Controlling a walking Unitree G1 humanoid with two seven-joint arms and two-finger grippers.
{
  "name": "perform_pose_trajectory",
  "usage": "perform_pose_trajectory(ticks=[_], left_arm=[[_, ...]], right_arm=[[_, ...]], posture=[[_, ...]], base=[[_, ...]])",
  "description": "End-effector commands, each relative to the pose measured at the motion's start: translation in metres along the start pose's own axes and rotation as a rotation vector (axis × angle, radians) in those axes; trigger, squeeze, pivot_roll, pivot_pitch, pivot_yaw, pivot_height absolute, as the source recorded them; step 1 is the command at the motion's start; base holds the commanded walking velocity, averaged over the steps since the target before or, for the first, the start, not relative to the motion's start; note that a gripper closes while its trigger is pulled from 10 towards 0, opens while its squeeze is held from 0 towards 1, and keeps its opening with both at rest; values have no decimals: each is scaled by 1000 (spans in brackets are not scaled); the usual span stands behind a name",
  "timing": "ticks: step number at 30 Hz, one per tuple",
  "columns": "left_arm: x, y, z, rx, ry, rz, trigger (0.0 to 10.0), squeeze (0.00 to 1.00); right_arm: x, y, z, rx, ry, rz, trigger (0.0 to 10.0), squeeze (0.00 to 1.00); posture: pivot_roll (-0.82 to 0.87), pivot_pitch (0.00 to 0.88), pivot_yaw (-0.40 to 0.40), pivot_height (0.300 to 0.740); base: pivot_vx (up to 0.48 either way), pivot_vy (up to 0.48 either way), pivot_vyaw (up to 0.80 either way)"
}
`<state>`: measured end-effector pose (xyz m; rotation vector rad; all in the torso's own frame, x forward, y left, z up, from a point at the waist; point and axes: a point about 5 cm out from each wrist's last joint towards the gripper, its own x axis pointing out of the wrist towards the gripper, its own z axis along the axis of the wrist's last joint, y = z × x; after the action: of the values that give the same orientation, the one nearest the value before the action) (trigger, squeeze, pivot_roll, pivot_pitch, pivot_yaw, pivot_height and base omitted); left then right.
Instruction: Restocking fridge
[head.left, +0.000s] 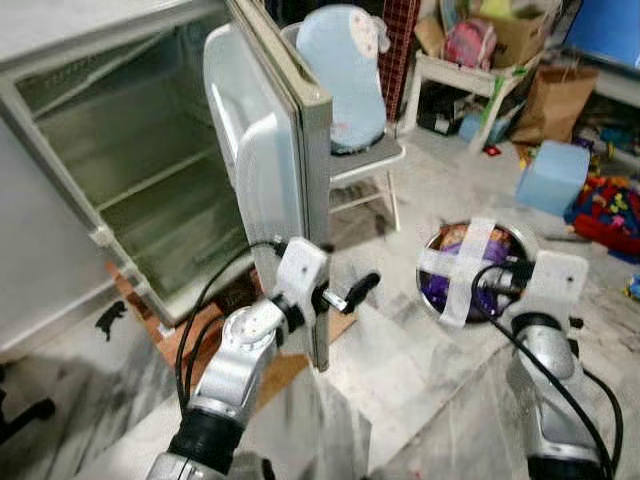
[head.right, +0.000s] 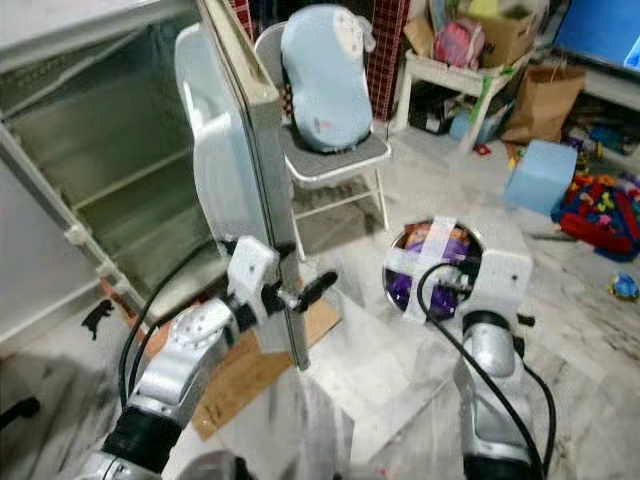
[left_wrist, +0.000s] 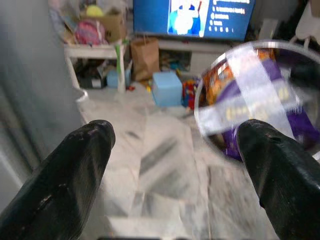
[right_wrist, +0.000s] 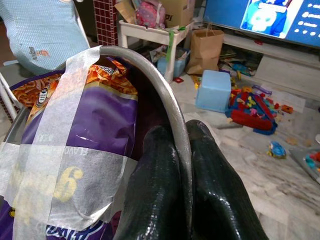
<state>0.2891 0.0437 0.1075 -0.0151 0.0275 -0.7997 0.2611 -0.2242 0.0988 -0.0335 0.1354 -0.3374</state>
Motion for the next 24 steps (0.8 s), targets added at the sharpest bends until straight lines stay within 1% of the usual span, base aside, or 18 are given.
perform_pose_trajectory(ticks=[1,2,3,6,7,9,10,11,12,15,18,19,20,21,23,24], left_arm=[[-1,2,-7,-6,29,13,10000,0],[1,1,-6,-2,27,6,10000,0],[7,-2,-4,-3,16,-5,10000,0],[13,-2,-3,0,13,-7,10000,0],[18,-2,-1,-20,6,1,10000,0],[23,-1,-1,-38,3,8,10000,0],[29,-3,1,-52,-3,11,10000,0],[29,-3,1,-52,-3,11,10000,0],[35,-6,4,-53,-13,-3,10000,0],[43,-12,8,-37,-23,-28,10000,0],[47,-15,11,-28,-35,-46,10000,0],[44,-15,9,-4,-33,-50,10000,0],[37,-11,4,4,-21,-36,10000,0],[37,-11,4,4,-21,-36,10000,0],[21,2,-5,0,-4,45,10000,0],[15,6,-7,2,-3,79,10000,0]], right_arm=[[0,10,10,12,-44,31,10000,0],[0,10,10,13,-44,32,10000,0],[0,11,10,14,-45,35,10000,0],[0,11,10,16,-45,36,10000,0],[0,10,10,16,-45,34,10000,0],[0,10,10,15,-45,33,10000,0],[0,10,10,15,-44,34,10000,0],[0,10,10,15,-44,34,10000,0],[-1,10,9,14,-42,36,10000,0],[-2,12,9,13,-42,41,10000,0],[-2,14,10,15,-45,43,10000,0],[-1,13,11,15,-48,41,10000,0],[-2,11,11,17,-48,39,10000,0],[-2,11,11,17,-48,39,10000,0],[-2,10,9,26,-40,43,10000,0],[-3,11,9,33,-35,47,10000,0]], posture=[[-74,53,-2,740],[-76,52,-2,740],[-79,52,-1,740],[-79,52,-1,740],[-79,52,-1,740],[-79,52,-1,740],[-82,54,-2,740],[-82,54,-2,740],[-81,54,-2,740],[-84,53,-2,740],[-93,53,1,740],[-94,54,3,740],[-93,57,4,740],[-93,57,4,740],[-87,63,5,740],[-83,66,4,740]], base=[[0,0,0],[0,0,0],[0,0,0],[0,0,0],[0,0,0],[0,0,0],[0,0,0],[0,0,0],[0,0,0],[0,0,0],[0,0,0],[0,0,0],[0,0,0],[0,0,0],[0,0,0],[0,0,0]])
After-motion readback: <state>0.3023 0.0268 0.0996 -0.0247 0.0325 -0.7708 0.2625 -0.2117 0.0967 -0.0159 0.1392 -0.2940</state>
